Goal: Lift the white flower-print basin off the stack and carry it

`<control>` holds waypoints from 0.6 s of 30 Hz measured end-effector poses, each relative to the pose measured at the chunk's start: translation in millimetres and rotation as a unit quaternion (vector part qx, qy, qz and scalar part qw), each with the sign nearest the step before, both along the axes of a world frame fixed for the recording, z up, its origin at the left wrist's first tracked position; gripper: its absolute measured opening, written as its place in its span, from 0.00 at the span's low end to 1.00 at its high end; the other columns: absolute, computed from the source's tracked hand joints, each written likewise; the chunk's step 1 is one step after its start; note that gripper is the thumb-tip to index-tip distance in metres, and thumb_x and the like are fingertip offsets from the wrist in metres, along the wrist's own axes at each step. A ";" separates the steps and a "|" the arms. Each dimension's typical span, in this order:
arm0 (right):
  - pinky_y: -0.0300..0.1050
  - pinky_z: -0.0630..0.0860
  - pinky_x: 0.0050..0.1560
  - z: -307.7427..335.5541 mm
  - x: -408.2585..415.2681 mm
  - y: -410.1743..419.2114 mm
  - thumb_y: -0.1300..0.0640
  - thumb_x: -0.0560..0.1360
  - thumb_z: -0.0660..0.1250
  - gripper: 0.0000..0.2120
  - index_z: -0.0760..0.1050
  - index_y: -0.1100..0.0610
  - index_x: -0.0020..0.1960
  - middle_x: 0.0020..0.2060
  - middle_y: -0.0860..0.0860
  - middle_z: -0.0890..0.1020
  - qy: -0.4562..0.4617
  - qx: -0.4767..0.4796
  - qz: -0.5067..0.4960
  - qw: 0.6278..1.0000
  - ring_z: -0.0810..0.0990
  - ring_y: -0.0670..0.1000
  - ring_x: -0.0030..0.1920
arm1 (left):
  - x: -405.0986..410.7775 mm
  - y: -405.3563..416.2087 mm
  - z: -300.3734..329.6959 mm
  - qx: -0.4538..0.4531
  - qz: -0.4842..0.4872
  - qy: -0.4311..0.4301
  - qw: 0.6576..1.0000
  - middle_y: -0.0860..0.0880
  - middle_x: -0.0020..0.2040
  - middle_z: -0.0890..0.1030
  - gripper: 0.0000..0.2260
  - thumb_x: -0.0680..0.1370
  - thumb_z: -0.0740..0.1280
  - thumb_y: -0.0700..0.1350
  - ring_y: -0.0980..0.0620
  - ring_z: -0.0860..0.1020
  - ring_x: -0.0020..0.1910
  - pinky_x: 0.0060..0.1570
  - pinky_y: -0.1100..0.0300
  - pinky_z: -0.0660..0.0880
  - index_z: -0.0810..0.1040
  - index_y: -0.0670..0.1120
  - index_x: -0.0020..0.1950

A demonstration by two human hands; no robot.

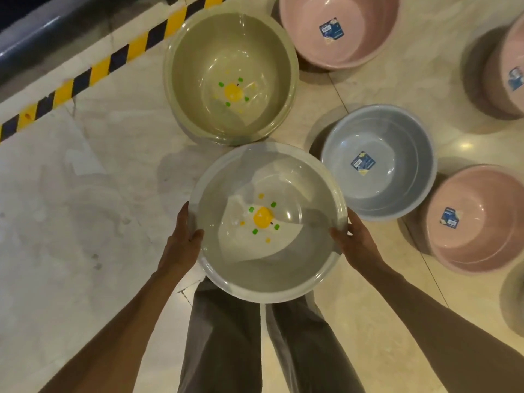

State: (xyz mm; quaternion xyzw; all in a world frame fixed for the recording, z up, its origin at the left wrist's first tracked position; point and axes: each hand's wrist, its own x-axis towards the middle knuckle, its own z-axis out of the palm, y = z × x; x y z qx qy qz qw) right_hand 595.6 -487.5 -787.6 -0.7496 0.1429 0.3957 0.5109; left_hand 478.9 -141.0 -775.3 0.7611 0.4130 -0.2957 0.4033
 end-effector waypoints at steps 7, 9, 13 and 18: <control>0.62 0.80 0.63 -42.5 0.1 19.7 0.45 0.83 0.65 0.26 0.64 0.43 0.79 0.67 0.45 0.79 -0.011 -0.093 0.000 0.996 0.81 0.53 0.63 | 19.3 -3.0 -37.9 0.025 -0.010 -0.001 1.000 0.42 0.75 0.72 0.29 0.85 0.61 0.44 0.34 0.74 0.69 0.67 0.34 0.70 0.50 0.55 0.82; 0.61 0.80 0.62 -48.2 -7.0 27.5 0.42 0.84 0.63 0.25 0.63 0.41 0.79 0.67 0.43 0.79 -0.024 -0.121 -0.001 0.992 0.80 0.52 0.62 | 21.3 -5.2 -42.7 0.032 -0.013 -0.005 0.999 0.42 0.74 0.73 0.29 0.85 0.61 0.44 0.34 0.75 0.68 0.67 0.35 0.71 0.50 0.53 0.83; 0.62 0.80 0.61 -55.4 -15.0 33.2 0.47 0.84 0.63 0.25 0.62 0.43 0.80 0.66 0.45 0.79 -0.020 -0.150 -0.023 0.988 0.81 0.53 0.61 | 18.9 -3.7 -51.5 0.021 -0.010 -0.008 1.000 0.43 0.75 0.73 0.30 0.85 0.61 0.44 0.34 0.76 0.67 0.66 0.35 0.72 0.49 0.54 0.83; 0.53 0.83 0.59 -65.0 -7.0 18.6 0.58 0.84 0.65 0.26 0.63 0.47 0.79 0.64 0.48 0.80 0.012 -0.091 0.001 0.996 0.82 0.50 0.59 | 20.8 17.0 -65.8 -0.064 0.000 -0.005 0.998 0.46 0.77 0.67 0.32 0.83 0.64 0.44 0.38 0.71 0.73 0.68 0.36 0.71 0.50 0.56 0.82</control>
